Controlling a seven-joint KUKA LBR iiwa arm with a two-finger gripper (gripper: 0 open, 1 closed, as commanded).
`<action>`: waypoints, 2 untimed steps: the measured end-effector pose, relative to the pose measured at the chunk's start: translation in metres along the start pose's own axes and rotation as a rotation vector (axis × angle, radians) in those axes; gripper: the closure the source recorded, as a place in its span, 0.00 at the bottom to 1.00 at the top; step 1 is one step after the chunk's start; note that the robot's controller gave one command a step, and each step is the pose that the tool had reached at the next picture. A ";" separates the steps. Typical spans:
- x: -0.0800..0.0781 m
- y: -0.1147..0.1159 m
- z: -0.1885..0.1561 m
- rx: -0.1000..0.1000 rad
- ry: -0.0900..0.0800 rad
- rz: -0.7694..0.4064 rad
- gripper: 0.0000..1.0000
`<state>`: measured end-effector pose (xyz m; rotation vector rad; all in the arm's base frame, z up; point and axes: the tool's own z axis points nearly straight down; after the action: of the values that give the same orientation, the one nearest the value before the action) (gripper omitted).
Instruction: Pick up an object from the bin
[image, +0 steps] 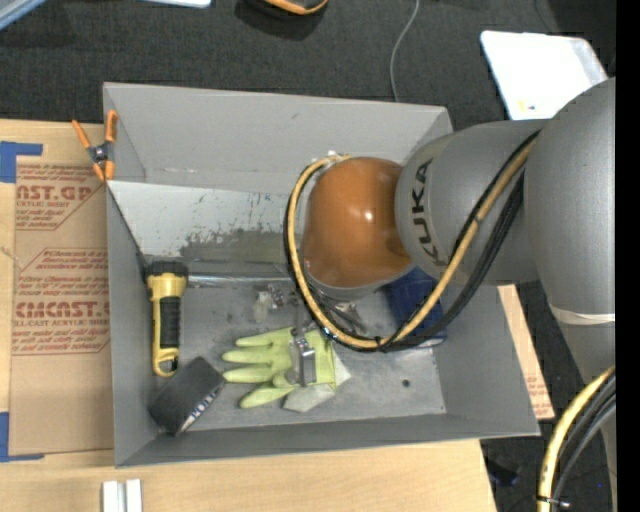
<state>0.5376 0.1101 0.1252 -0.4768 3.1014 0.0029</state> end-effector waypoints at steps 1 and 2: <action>0.008 0.000 0.004 -0.001 0.005 0.042 0.00; 0.012 0.000 0.057 -0.003 0.000 0.021 0.00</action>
Offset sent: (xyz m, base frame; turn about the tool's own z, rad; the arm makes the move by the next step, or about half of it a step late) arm -0.0111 -0.0045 -0.0552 0.0208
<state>0.5261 0.1064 0.0684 -0.4439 3.1065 0.0072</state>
